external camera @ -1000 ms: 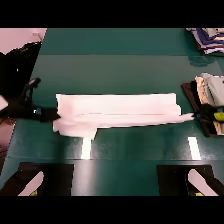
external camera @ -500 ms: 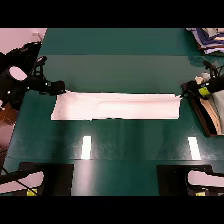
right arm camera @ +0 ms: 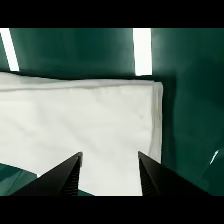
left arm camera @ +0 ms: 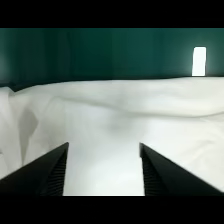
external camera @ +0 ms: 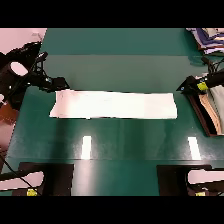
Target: Fold the shirts.
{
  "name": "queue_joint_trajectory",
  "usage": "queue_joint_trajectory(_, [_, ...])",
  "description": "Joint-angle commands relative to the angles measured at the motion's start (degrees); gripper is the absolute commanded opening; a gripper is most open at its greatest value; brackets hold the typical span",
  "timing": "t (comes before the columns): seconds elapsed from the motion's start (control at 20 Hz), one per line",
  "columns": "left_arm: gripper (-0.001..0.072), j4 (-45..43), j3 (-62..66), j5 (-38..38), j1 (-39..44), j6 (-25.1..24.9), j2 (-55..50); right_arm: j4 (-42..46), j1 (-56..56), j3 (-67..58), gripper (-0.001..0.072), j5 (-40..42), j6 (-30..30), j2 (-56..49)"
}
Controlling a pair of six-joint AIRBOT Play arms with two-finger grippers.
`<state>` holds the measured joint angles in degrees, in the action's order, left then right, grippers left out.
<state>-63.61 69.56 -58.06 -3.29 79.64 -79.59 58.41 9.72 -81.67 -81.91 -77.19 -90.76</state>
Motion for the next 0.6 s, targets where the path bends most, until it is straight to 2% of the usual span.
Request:
queue_joint_trajectory(0.0, [0.0242, -0.5, 2.8, -6.64, -0.02, -0.17, -0.11, -0.44, 3.65, 1.84, 0.0525, -3.56, 1.88, -0.39])
queue_joint_trajectory(0.05, [0.006, 0.24, 2.82, -7.17, -0.02, -0.17, -0.11, -0.44, 4.7, 4.0, 0.0538, -3.56, 1.88, -0.39])
queue_joint_trajectory(0.1, [0.0025, 0.81, 2.8, -7.63, -0.02, -0.17, -0.13, -0.46, 5.53, 6.54, 0.0538, -3.43, 2.4, -0.46])
queue_joint_trajectory(0.25, [0.0025, 3.87, 2.8, -7.93, 0.57, -0.17, -0.17, -0.61, 6.14, 14.58, 0.054, 0.9, 5.53, -0.46])
queue_joint_trajectory(0.35, [0.0024, 3.87, 2.8, -7.41, 2.82, -0.17, -0.17, -5.22, 6.14, 18.29, 0.054, 4.61, 7.72, -0.83])
queue_joint_trajectory(0.45, [0.0024, 3.87, 2.82, -6.8, 6.27, -0.15, -0.28, -10.51, 5.68, 19.69, 0.0539, 5.27, 8.79, -2.71])
queue_joint_trajectory(0.55, [0.0024, 3.89, 2.82, -5.2, 9.84, -0.13, -0.98, -11.17, 3.76, 19.76, 0.0539, 5.27, 8.98, -4.68])
